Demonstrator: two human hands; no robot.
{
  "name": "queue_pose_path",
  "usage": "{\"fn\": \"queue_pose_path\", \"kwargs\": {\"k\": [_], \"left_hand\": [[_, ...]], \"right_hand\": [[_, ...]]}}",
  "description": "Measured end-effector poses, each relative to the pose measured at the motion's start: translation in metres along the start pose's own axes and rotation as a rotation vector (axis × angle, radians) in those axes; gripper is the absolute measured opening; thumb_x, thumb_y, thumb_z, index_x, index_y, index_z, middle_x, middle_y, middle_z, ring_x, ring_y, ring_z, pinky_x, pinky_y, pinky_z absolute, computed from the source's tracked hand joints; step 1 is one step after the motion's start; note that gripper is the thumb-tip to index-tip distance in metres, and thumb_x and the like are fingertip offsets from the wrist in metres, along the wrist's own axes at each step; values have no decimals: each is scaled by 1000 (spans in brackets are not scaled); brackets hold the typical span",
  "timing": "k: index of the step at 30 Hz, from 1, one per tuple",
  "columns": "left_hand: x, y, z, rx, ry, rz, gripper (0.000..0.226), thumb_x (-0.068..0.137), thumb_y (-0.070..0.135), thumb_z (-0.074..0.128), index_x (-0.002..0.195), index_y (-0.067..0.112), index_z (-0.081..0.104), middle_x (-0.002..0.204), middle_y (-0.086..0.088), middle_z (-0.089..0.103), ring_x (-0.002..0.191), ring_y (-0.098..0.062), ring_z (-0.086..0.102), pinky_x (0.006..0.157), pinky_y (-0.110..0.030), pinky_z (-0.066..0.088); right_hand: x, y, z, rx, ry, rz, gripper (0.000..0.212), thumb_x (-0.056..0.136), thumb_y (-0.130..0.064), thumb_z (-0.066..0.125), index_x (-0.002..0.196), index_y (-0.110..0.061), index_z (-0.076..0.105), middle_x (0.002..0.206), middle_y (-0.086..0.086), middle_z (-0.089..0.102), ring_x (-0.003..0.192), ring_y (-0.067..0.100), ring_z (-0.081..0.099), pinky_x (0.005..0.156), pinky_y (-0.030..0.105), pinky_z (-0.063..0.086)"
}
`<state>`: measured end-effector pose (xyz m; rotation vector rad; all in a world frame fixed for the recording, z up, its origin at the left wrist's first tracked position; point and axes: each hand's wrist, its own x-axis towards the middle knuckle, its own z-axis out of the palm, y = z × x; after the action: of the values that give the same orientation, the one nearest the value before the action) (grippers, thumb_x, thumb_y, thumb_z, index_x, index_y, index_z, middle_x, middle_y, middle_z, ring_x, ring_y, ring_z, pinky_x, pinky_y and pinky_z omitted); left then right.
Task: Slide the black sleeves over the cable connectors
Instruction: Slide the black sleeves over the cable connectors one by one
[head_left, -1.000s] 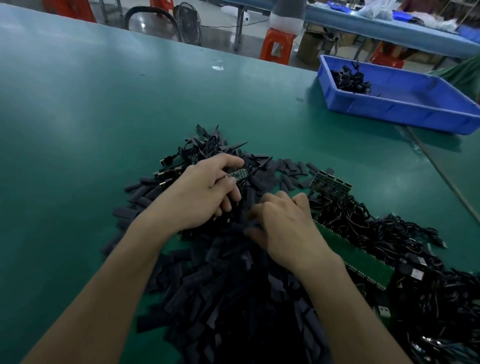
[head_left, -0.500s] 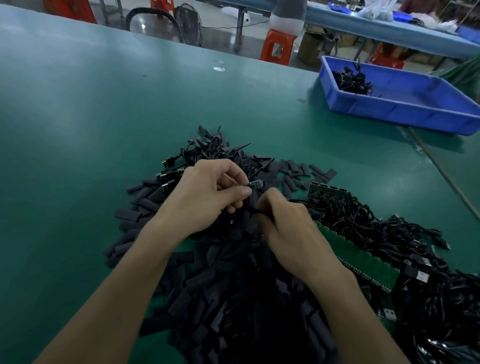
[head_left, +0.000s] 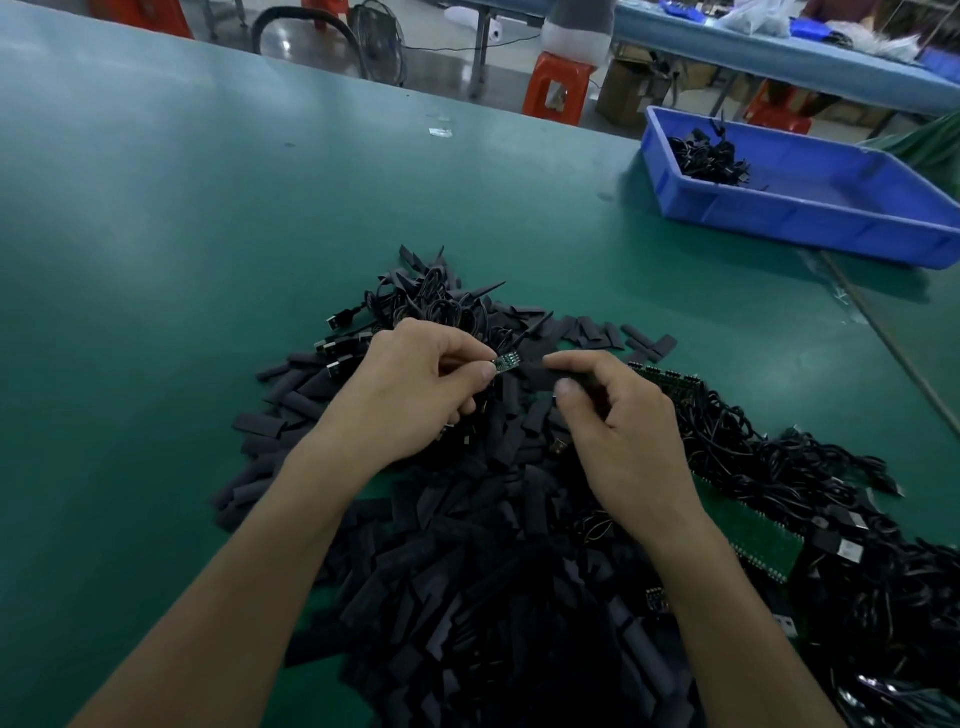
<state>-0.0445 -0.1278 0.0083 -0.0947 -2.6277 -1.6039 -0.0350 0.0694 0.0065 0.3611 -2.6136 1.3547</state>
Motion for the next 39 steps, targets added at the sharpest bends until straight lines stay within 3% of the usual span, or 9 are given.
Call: {"fn": "queue_pose_path", "kwargs": {"k": [2, 5, 13, 20, 27, 33, 39], "left_hand": [[-1, 1, 0, -2, -18, -4, 18, 94, 23, 68, 87, 38, 71, 69, 5, 74, 57, -10, 68, 57, -20, 58], [0, 2, -2, -22, -43, -12, 18, 94, 23, 68, 87, 38, 71, 71, 3, 75, 60, -13, 70, 58, -21, 58], [-1, 3, 0, -46, -50, -32, 15, 94, 21, 69, 87, 34, 73, 71, 2, 75, 59, -11, 69, 56, -16, 53], [-2, 6, 3, -62, -82, -21, 8, 93, 22, 70, 93, 27, 76, 71, -1, 75, 59, -15, 70, 53, -14, 51], [-3, 6, 2, -68, -66, -24, 14, 94, 20, 69, 85, 30, 73, 70, 1, 75, 56, -13, 69, 53, -14, 51], [-4, 8, 0, -81, -70, -21, 13, 94, 21, 69, 86, 30, 73, 71, 2, 75, 57, -12, 69, 53, -14, 50], [-4, 9, 0, -103, -92, -25, 13, 95, 21, 68, 87, 30, 73, 73, 4, 75, 57, -8, 67, 55, -14, 51]], "right_hand": [[1, 2, -3, -21, -14, -1, 20, 95, -24, 68, 113, -31, 68, 97, -20, 65, 86, -7, 60, 75, 5, 43], [1, 4, -5, 2, 10, -19, 21, 90, -26, 74, 110, -32, 69, 101, -19, 68, 93, -5, 63, 80, 7, 45], [1, 5, -4, 124, 67, -68, 27, 88, -25, 75, 99, -47, 65, 92, -27, 71, 89, 0, 69, 82, 19, 54], [1, 5, -1, 113, 98, -77, 20, 87, -26, 76, 104, -34, 71, 90, -20, 72, 85, 3, 71, 80, 31, 59], [1, 5, -1, 65, 157, -72, 15, 89, -25, 74, 98, -36, 69, 81, -21, 70, 75, 2, 69, 71, 24, 57], [1, 6, 0, 82, 123, -64, 18, 87, -27, 76, 103, -34, 72, 87, -24, 70, 84, -3, 69, 78, 19, 57], [1, 7, -1, 166, 69, -46, 24, 84, -28, 80, 102, -41, 70, 93, -17, 74, 89, 4, 71, 83, 34, 60]]}}
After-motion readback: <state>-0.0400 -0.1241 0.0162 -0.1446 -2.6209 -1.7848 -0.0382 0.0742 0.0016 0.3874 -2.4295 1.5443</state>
